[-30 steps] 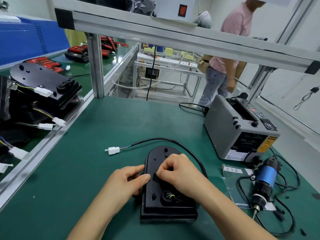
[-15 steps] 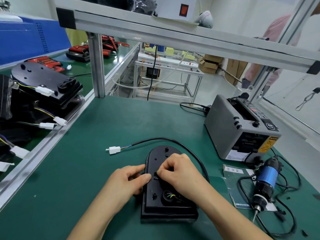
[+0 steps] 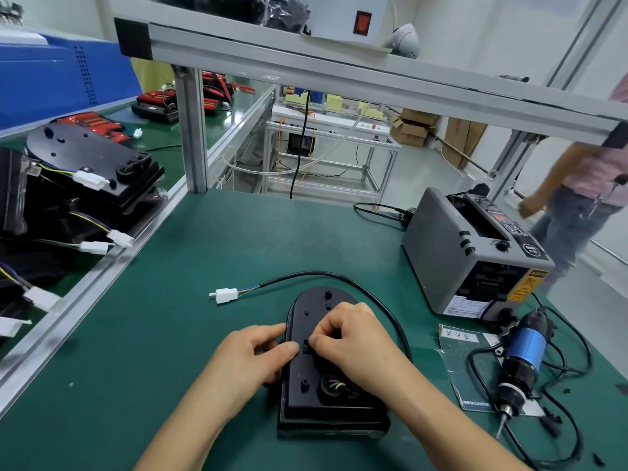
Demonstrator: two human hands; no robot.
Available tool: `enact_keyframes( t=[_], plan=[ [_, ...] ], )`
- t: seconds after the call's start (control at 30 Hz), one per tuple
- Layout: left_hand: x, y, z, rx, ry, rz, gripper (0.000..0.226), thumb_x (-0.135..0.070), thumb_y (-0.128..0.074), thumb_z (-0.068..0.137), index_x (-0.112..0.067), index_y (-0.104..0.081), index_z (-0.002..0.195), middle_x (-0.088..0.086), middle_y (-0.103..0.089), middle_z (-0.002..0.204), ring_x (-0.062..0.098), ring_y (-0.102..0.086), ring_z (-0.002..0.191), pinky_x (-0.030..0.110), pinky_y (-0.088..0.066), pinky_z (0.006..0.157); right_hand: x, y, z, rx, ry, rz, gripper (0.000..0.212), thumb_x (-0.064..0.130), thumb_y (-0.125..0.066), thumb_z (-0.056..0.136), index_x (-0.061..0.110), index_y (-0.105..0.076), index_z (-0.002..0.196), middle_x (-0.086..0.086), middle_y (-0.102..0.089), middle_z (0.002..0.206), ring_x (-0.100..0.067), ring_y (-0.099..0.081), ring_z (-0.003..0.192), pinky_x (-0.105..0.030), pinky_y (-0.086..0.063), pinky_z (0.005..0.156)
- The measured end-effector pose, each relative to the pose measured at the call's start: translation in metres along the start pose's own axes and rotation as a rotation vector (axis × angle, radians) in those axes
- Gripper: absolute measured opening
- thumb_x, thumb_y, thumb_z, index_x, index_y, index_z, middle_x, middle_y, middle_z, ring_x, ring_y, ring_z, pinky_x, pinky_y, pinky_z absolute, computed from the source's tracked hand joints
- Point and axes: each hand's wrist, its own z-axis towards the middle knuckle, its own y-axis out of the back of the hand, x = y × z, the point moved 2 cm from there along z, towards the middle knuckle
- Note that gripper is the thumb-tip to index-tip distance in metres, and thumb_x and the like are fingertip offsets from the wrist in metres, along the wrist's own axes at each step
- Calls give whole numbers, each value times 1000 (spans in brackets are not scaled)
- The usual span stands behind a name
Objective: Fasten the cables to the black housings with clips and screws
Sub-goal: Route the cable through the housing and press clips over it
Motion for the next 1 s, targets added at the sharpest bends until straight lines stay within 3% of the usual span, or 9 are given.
enact_keyframes(
  t=[0.1,0.17,0.23,0.33,0.47,0.77,1.0],
  plan=[
    [-1,-2,0,3,-26,54,27,-26,-70,84,-32,-66,109,12,-69,91,10,-62,61,29,-56,70,0,0,0,1,1,4,19,31,-59,86,31,-61,67,8,-59,86,-7,-39,102,-23,-37,81],
    [-3,-5,0,-16,-38,112,14,-37,-70,81,-43,-65,94,8,-69,86,18,-65,69,40,-56,76,0,0,0,3,6,-8,22,30,-59,85,33,-58,64,8,-59,87,-9,-39,102,-24,-38,83],
    [-5,-9,0,-57,-57,239,12,-47,-66,78,-51,-55,77,0,-65,80,15,-62,73,34,-53,70,0,0,0,3,8,-16,26,30,-59,85,35,-54,61,8,-58,87,-10,-40,102,-25,-39,85],
    [-8,-12,-1,-114,-74,416,18,-53,-58,78,-51,-46,91,-9,-59,78,-1,-53,69,17,-37,57,0,0,1,2,9,-20,27,30,-59,85,35,-53,59,9,-57,85,-9,-40,101,-24,-39,84],
    [-7,-12,2,-121,-77,444,42,-50,-59,79,-38,-53,120,-10,-58,81,-1,-52,72,16,-34,58,-1,-1,2,-3,7,-29,24,30,-60,84,34,-54,61,10,-56,82,-9,-40,100,-24,-38,82],
    [-2,-11,9,-109,-44,424,47,-47,-63,78,-34,-54,122,-6,-61,79,9,-59,71,25,-45,66,-4,-5,3,-40,27,-69,20,33,-59,82,34,-49,64,13,-49,83,-10,-37,98,-23,-33,79],
    [-3,-11,10,-105,-22,407,47,-47,-65,77,-34,-55,121,-7,-60,78,10,-59,69,25,-42,62,-3,-4,2,-73,43,-93,12,32,-60,83,31,-50,77,13,-50,90,-10,-38,100,-23,-32,79]
  ],
)
